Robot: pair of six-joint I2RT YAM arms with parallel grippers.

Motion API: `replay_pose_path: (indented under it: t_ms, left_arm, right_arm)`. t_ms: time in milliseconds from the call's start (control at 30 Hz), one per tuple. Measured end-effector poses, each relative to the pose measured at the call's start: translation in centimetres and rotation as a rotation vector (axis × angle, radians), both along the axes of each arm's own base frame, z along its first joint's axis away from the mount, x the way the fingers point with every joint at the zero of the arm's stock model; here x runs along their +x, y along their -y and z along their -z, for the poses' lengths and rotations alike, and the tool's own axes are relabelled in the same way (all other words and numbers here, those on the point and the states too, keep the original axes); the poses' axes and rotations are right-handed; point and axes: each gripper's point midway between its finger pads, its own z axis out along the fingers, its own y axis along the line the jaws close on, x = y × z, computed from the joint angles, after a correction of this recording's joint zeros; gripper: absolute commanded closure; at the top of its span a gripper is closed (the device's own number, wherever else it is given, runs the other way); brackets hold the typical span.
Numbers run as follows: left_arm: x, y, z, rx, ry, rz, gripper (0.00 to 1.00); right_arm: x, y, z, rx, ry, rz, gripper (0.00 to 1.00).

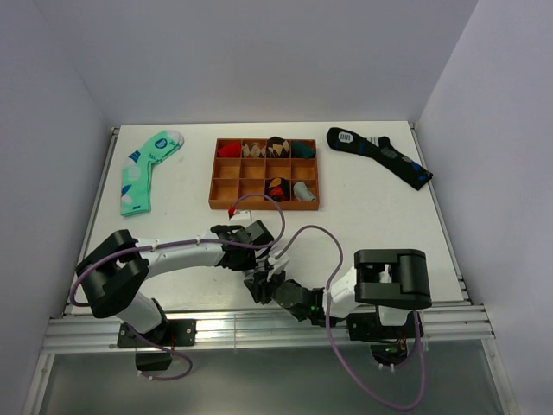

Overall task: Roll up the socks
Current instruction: Roll the sock at the center of the board.

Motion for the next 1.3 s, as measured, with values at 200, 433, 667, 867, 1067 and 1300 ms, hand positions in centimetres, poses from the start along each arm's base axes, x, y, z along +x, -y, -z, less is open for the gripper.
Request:
replay_pose_path:
  t_ms: [200, 433, 667, 867, 1067, 1300]
  left_arm:
    - [-0.1, 0.0, 0.0, 0.001, -0.002, 0.0, 1.0]
    - [-0.1, 0.0, 0.0, -0.002, -0.007, 0.002, 1.0]
    - [-0.1, 0.3, 0.1, -0.005, -0.015, 0.005, 1.0]
    - [-0.2, 0.6, 0.1, -0.011, -0.024, 0.008, 0.99]
    - [-0.1, 0.7, 0.1, -0.009, -0.026, 0.008, 0.99]
    - [-0.1, 0.7, 0.1, -0.01, -0.026, 0.008, 0.98]
  right_arm:
    - [-0.2, -0.3, 0.8, -0.012, -0.014, 0.033, 0.53]
    - [-0.2, 0.1, 1.1, -0.014, -0.036, 0.116, 0.53]
    - [-0.2, 0.6, 1.6, -0.061, -0.034, 0.193, 0.49]
    - [-0.5, 0.5, 1.9, -0.112, -0.02, 0.219, 0.48]
    - [-0.1, 0.7, 2.4, -0.165, 0.001, 0.258, 0.49]
    - [0.2, 1.1, 2.8, -0.19, 0.008, 0.291, 0.67]
